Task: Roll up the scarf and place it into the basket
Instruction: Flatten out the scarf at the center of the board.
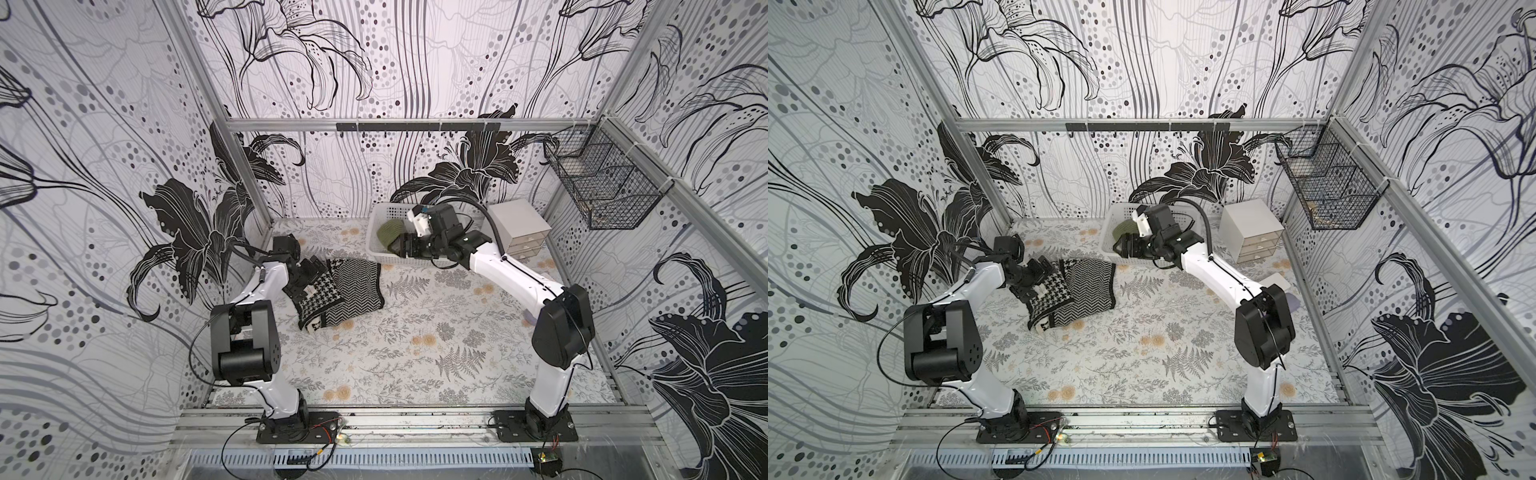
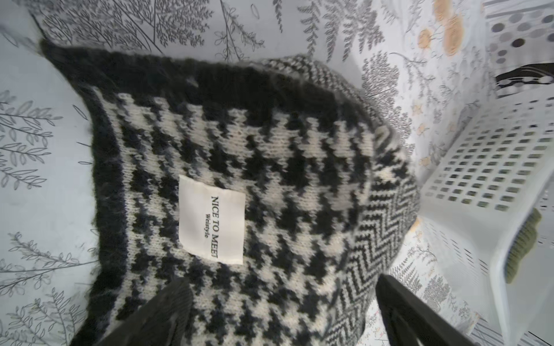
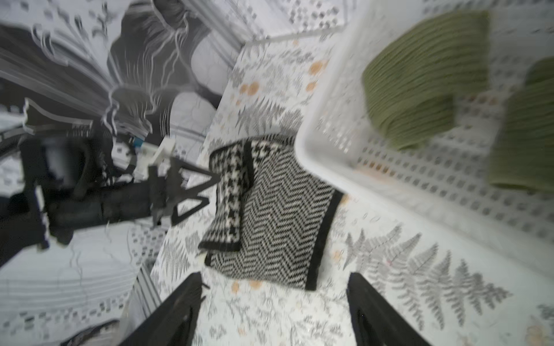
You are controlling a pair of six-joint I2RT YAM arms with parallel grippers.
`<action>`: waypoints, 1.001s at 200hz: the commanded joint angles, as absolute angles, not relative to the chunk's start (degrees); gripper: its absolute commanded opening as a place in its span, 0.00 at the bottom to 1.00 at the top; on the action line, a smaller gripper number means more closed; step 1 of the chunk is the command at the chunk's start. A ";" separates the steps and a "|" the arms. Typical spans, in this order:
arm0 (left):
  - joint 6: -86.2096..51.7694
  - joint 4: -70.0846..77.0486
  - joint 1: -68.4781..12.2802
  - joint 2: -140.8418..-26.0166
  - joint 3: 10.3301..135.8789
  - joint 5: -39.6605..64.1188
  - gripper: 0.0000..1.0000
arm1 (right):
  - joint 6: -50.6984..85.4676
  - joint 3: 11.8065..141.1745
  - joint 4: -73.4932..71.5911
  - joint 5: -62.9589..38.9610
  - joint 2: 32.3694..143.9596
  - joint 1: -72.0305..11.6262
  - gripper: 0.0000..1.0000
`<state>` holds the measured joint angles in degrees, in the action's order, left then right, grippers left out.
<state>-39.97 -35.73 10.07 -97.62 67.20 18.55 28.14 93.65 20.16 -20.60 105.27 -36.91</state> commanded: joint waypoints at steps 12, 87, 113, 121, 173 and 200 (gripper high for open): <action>-40.91 -31.91 10.30 -99.43 64.79 18.71 0.99 | 26.92 87.07 19.81 -19.52 103.70 -42.72 0.78; -39.22 -37.70 12.66 -91.18 59.84 14.78 0.99 | 31.55 97.17 17.39 -9.31 125.36 -45.44 0.78; -41.24 -34.89 12.70 -88.89 55.15 15.86 0.99 | 32.60 102.02 18.77 -9.89 130.92 -45.74 0.70; -41.54 -34.18 12.69 -88.00 54.11 15.80 0.99 | 32.52 103.48 19.47 -9.43 131.51 -46.04 0.51; -41.30 -33.58 12.19 -85.39 51.64 17.66 0.99 | 33.70 84.16 19.99 3.30 115.94 -46.23 0.00; -39.71 -34.62 11.51 -86.45 51.78 18.21 0.99 | 37.11 66.12 29.35 18.50 94.37 -46.17 0.00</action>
<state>-41.41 -35.27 12.14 -86.39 51.94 17.19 33.39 77.28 19.33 1.89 112.62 -46.50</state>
